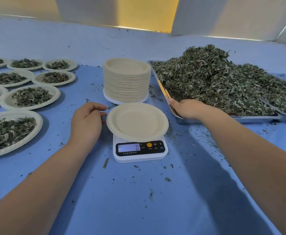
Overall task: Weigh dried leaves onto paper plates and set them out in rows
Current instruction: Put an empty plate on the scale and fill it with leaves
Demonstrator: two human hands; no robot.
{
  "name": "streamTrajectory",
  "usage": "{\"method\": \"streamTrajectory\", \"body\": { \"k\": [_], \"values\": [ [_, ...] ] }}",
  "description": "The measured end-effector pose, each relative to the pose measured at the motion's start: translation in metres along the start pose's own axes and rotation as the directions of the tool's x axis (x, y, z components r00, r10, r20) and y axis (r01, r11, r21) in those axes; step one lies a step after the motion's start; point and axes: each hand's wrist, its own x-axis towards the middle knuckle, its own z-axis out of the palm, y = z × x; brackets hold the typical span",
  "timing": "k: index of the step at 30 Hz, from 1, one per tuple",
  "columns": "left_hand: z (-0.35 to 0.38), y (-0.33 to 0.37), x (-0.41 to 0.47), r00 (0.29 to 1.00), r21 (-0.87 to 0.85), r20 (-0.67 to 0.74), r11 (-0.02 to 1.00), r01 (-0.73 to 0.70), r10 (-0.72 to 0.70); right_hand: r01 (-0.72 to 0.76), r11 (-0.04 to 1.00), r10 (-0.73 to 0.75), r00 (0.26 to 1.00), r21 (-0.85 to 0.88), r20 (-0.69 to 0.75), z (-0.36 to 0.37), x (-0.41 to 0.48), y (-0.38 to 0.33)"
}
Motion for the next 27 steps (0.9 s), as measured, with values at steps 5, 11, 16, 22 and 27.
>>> {"method": "streamTrajectory", "body": {
  "k": [5, 11, 16, 22, 27],
  "values": [
    [0.001, -0.003, 0.003, 1.0, 0.003, 0.011, 1.0, -0.009, 0.009, 0.087, 0.995, -0.08, 0.989, 0.054, -0.123, 0.009, -0.001, 0.0],
    [0.003, -0.006, 0.005, 1.0, 0.017, 0.023, 1.0, -0.018, 0.018, 0.13, 0.982, -0.105, 0.979, 0.139, -0.176, 0.01, -0.003, 0.002],
    [0.004, -0.007, 0.006, 1.0, 0.019, 0.021, 1.0, -0.022, 0.021, 0.17, 0.97, -0.102, 0.933, 0.175, -0.346, 0.0, -0.006, 0.004],
    [0.004, -0.008, 0.008, 1.0, 0.013, 0.014, 1.0, -0.026, 0.025, 0.143, 0.973, -0.057, 0.909, 0.181, -0.412, -0.007, -0.01, 0.002],
    [0.005, -0.009, 0.009, 0.999, 0.011, 0.015, 0.999, -0.033, 0.033, 0.285, 0.924, -0.079, 0.797, 0.257, -0.599, -0.038, -0.028, -0.019]
  ]
}}
